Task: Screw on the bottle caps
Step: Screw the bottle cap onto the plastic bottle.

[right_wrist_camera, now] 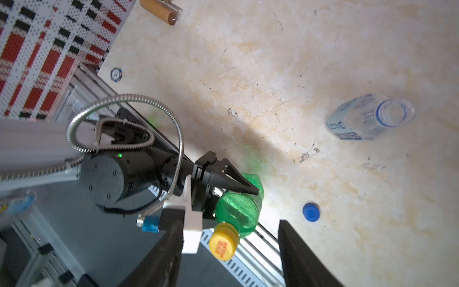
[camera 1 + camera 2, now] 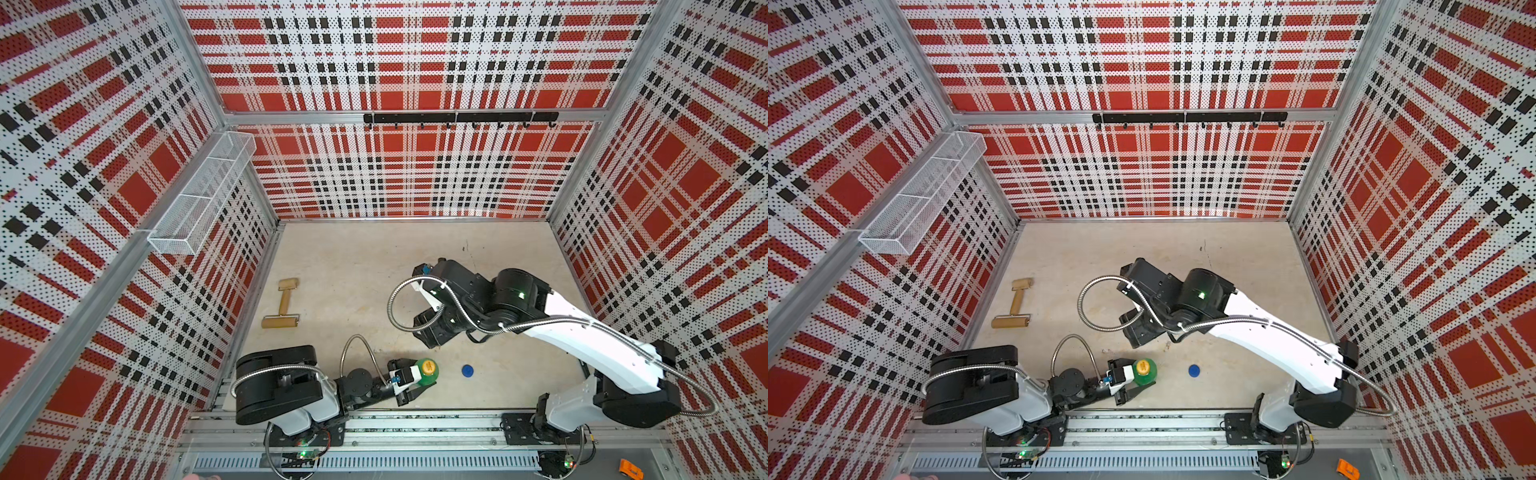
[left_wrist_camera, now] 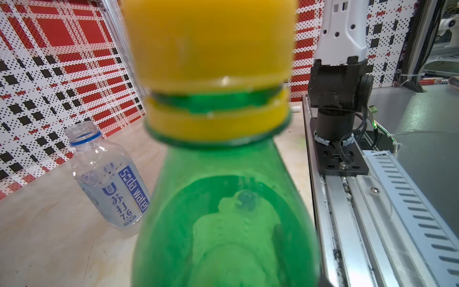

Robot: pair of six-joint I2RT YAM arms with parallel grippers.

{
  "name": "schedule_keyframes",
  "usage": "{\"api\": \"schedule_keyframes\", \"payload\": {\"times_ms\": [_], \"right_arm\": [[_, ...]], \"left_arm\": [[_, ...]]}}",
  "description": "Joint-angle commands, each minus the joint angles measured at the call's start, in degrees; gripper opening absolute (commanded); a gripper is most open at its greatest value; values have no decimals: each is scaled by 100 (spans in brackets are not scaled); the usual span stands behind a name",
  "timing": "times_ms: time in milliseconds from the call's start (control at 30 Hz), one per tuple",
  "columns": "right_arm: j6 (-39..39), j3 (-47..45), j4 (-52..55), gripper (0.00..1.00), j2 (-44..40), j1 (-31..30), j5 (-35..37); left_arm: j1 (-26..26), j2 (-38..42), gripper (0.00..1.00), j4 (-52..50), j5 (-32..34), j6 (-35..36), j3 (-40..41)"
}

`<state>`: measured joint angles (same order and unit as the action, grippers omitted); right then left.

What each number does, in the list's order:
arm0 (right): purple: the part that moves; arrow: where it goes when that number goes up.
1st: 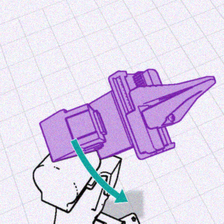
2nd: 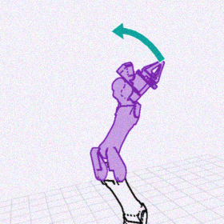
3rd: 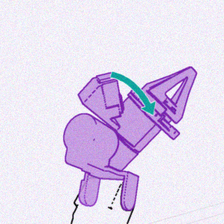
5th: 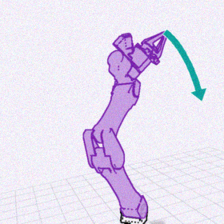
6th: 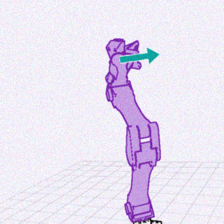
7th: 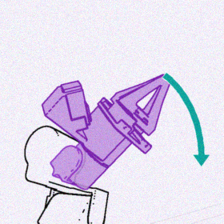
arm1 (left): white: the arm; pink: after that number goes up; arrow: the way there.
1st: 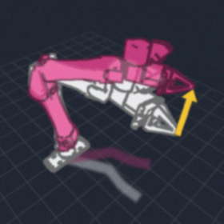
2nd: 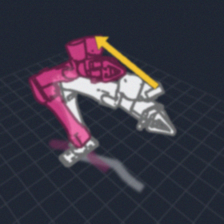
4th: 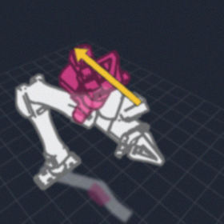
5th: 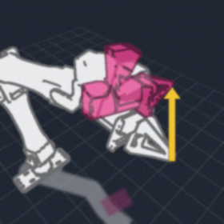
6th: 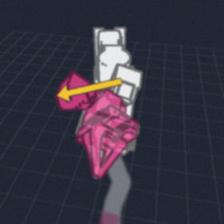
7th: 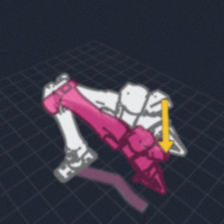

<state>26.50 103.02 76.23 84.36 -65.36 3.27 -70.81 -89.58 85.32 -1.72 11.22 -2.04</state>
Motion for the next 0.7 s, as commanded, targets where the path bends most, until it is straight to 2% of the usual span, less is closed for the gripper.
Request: {"api": "schedule_keyframes", "payload": {"times_ms": [0, 200, 333, 433, 667], "right_arm": [[-1624, -469, -101, 63, -481, 15, -277], [-3264, -1402, -266, 59, -960, -114, -951], [-4231, -1721, -292, 56, -969, -326, -902], [-4693, -1699, -227, 54, -811, -360, -996], [-5236, -1757, -238, 50, -536, -594, -911]], "left_arm": [[-11, -9, 53, 222, -330, -6, -54], [1, -74, 54, 213, -623, -59, -57], [2, -94, 54, 209, -709, -50, -50], [-3, -151, 54, 204, -754, -41, -59], [-3, -183, 54, 196, -770, -32, -73]]}}
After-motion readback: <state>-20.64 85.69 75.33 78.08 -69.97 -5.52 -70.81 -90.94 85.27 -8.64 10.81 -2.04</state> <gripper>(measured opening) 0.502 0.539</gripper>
